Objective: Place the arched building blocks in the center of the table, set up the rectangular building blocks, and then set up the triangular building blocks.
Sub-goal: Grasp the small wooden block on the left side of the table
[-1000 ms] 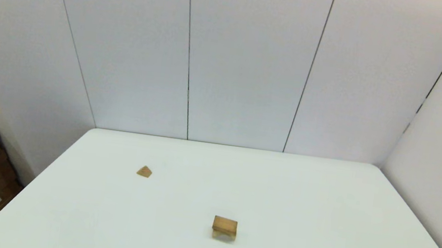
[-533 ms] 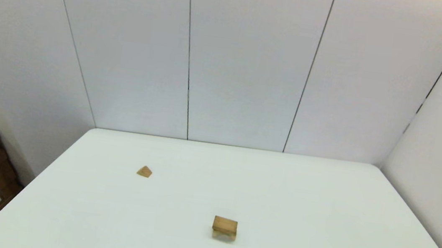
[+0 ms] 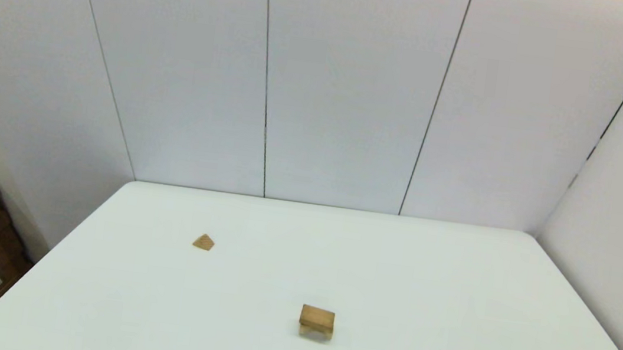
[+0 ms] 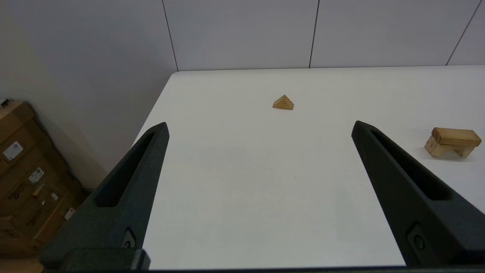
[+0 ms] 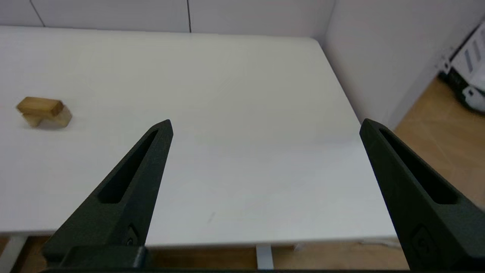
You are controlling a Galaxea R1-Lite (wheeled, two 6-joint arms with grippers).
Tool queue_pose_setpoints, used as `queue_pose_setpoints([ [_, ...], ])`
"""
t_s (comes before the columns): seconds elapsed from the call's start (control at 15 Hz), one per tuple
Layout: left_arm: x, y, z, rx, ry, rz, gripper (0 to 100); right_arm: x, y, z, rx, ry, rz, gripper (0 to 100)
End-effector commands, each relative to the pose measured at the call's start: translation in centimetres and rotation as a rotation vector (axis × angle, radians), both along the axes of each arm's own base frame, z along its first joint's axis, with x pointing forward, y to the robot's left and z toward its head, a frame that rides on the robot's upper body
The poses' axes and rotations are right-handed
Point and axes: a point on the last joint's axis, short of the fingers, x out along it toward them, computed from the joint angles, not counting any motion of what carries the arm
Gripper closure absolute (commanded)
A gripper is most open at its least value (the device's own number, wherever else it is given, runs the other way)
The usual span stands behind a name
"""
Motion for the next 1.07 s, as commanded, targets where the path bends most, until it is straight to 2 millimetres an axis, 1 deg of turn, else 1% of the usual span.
queue_pose_setpoints([
  [0.07, 0.0, 0.0, 0.0, 0.0, 0.001, 0.001, 0, 2.1, 0.0, -2.2, -0.037, -0.086, 0.013, 0],
  [0.2, 0.0, 0.0, 0.0, 0.0, 0.001, 0.001, 0, 2.1, 0.1, -2.3, -0.029, -0.083, 0.065, 0],
  [0.33, 0.0, 0.0, 0.0, 0.0, 0.001, 0.001, 0, 2.5, 0.3, -3.3, -0.027, -0.056, 0.141, 0],
  [0.73, 0.0, 0.0, 0.0, 0.0, 0.001, 0.001, 0, 2.5, 0.3, -3.2, 0.045, -0.07, 0.122, 0],
  [1.07, 0.0, 0.0, 0.0, 0.0, 0.001, 0.001, 0, 2.5, 0.3, -3.2, 0.048, -0.07, 0.12, 0],
])
